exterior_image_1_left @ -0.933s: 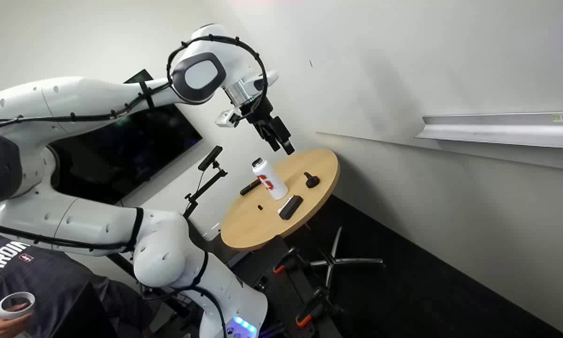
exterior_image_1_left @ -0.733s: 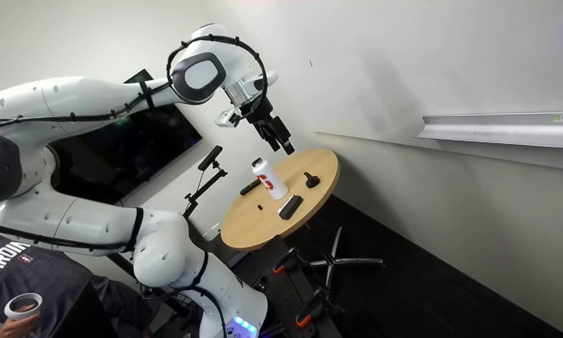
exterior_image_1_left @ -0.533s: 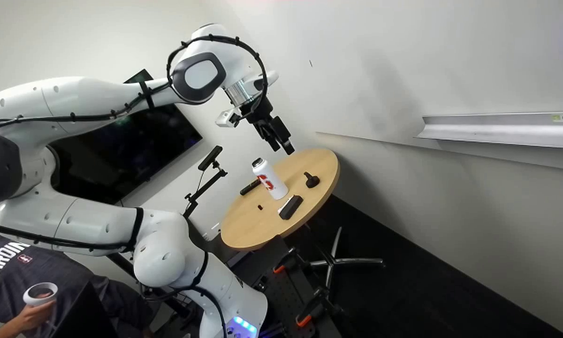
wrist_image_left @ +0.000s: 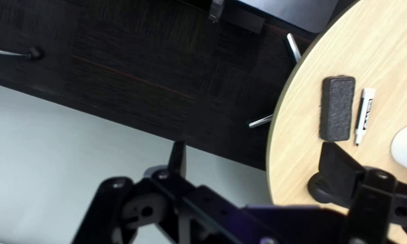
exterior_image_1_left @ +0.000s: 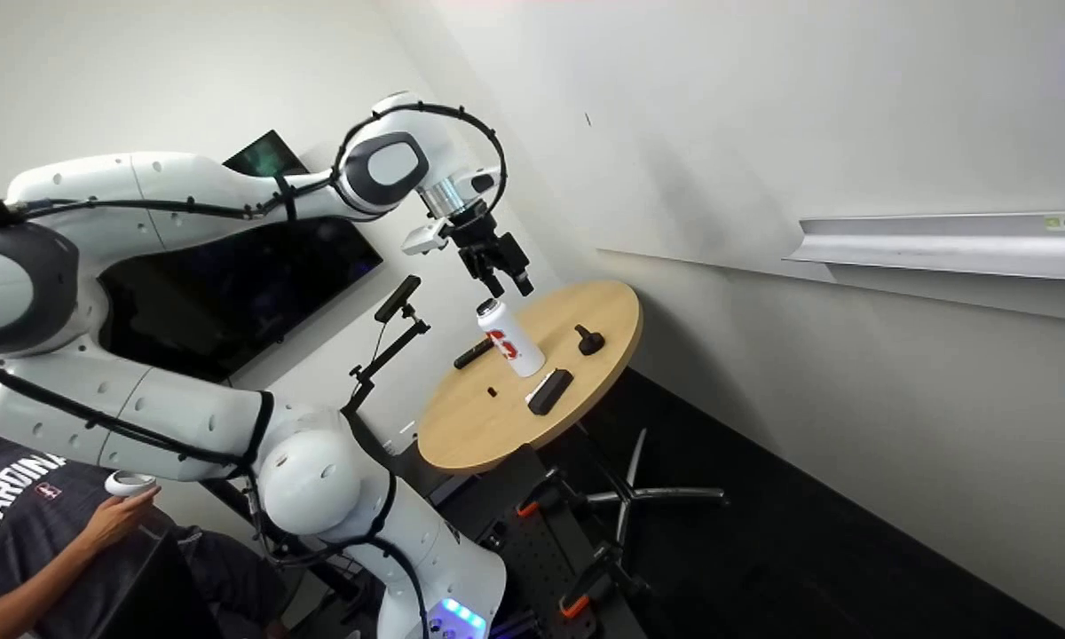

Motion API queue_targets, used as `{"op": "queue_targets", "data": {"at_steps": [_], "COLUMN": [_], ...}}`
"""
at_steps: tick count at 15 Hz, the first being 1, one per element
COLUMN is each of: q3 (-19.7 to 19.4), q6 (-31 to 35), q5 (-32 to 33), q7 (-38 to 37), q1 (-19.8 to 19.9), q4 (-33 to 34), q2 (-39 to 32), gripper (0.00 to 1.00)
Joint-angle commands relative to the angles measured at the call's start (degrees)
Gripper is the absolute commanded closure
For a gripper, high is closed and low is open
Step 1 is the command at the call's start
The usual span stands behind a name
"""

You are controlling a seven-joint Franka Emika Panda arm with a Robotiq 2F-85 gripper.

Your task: Point the marker to the left

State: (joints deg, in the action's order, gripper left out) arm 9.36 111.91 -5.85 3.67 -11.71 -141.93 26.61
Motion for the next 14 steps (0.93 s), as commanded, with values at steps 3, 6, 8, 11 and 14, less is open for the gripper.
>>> {"op": "queue_targets", "data": {"at_steps": [3, 6, 8, 11, 14], "q3": [7.8, 8.2, 8.2, 7.6, 10.0], "q6": [1.7, 1.2, 1.2, 1.2, 5.4], "q5": [-2.5, -1.9, -1.9, -1.9, -0.8], "q7": [-1.9, -2.0, -2.0, -1.9, -5.4], "q1": [-6.8, -7.4, -7.4, -7.1, -7.4], "q4": [4.3, 3.1, 3.0, 3.0, 2.1], "q2": [-7.4, -6.2, -6.3, -6.3, -8.6], "gripper": [0.00, 0.00, 0.00, 0.00, 0.00]}}
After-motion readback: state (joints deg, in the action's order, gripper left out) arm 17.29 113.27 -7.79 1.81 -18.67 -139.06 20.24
